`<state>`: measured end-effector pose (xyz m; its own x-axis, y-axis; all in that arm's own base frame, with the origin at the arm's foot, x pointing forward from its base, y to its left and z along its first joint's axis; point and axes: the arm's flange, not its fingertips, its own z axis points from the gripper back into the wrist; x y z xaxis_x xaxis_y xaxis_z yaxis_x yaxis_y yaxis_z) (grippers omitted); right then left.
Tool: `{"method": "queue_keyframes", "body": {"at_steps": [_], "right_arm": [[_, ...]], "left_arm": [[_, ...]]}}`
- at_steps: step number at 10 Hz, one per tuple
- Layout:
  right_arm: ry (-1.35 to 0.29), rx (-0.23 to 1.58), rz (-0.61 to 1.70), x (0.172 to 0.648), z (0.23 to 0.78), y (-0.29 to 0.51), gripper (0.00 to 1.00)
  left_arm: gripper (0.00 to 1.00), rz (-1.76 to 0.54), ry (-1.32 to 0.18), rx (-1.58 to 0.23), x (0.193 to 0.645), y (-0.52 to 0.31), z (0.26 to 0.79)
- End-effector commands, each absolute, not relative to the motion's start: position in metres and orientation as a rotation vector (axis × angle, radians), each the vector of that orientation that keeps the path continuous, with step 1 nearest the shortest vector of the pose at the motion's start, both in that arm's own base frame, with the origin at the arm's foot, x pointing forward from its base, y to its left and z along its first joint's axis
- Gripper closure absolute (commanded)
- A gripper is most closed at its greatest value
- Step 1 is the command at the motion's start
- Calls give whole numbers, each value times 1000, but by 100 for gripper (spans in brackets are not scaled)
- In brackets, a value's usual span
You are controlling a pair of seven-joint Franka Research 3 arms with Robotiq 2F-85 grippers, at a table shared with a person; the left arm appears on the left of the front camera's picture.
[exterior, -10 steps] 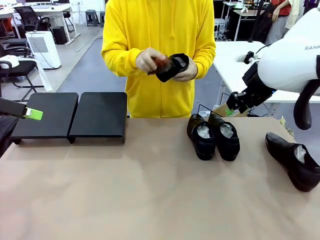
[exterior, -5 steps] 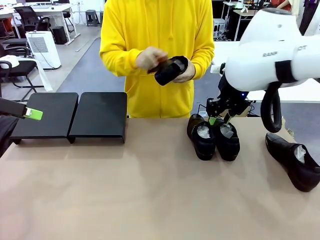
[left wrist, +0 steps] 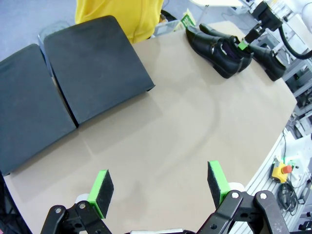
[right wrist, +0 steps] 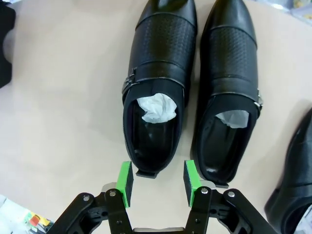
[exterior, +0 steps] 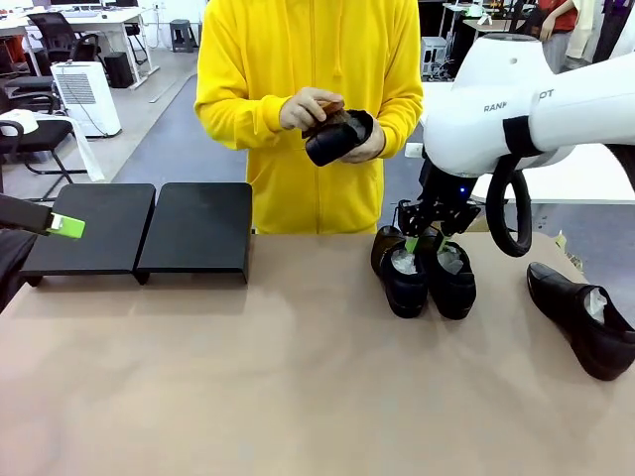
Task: Organize the shoes by placing them on the stand.
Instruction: Pick up one Shoe and place it in the middle of the table.
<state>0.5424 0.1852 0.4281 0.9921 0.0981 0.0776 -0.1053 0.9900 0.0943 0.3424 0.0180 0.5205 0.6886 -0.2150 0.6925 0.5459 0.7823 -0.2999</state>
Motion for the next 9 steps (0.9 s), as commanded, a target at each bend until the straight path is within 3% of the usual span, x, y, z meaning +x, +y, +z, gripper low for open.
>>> {"method": "queue_keyframes", "body": {"at_steps": [1,9], "right_arm": [[-52,78,64,552,424,190,43],[-10,101,-42,572,380,189,43]], "left_arm": [[0,-462,-698,-535,343,19,521],[0,-462,-698,-535,343,19,521]]}}
